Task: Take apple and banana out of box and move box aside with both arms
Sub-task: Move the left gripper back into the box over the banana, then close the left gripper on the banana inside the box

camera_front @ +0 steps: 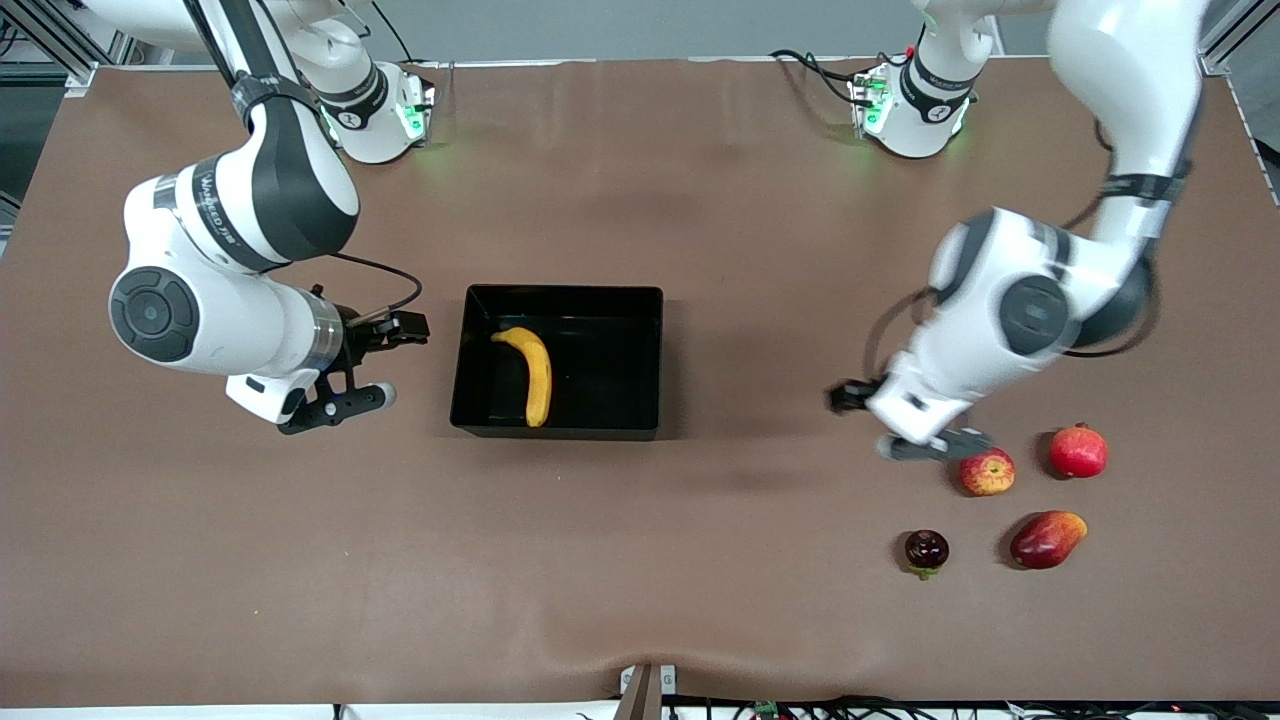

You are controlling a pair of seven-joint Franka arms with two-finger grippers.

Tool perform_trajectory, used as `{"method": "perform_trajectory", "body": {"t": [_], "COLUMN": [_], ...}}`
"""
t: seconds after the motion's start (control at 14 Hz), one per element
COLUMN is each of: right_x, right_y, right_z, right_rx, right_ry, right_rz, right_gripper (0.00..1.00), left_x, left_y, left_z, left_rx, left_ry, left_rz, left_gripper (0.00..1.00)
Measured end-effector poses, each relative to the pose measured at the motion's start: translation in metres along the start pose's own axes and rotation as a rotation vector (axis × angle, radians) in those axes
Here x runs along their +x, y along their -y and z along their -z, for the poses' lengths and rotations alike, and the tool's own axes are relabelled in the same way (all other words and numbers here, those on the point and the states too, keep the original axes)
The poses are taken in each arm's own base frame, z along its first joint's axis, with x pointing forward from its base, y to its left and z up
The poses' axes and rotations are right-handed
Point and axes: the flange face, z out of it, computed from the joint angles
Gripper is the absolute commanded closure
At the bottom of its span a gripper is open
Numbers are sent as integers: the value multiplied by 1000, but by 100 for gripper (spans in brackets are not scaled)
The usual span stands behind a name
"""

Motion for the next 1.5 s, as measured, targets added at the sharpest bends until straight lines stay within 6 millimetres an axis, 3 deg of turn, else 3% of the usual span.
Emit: {"method": "perform_trajectory", "body": {"t": [0.21,0.36,0.57,0.71,0.86,1.14,1.5], "right_x": [-1,-4,-11,-13,-13,-14,-14], "right_y": [-42,-79,-121,-132,-131,-130,-129], "right_z": [7,13,20,22,22,21,21], "right_rx": [14,28,45,49,50,51,51], "right_ry": [-11,-21,-28,-30,-29,-23,-20], "right_rz": [-64,-117,-177,-193,-191,-189,-188], "right_gripper": [0,0,0,0,0,0,0], "left_x": [-61,-92,-118,-139,-146,-153,-154], "left_y": [-121,-189,-249,-283,-306,-331,-332], "left_z": [9,3,-38,-66,-82,-115,-185], "left_rx": [-50,-78,-23,-30,-90,-144,-173], "left_ry": [-16,-24,-100,-155,-186,-202,-207], "left_rz": [27,44,86,76,58,30,21], "left_gripper": [0,0,0,0,0,0,0]}}
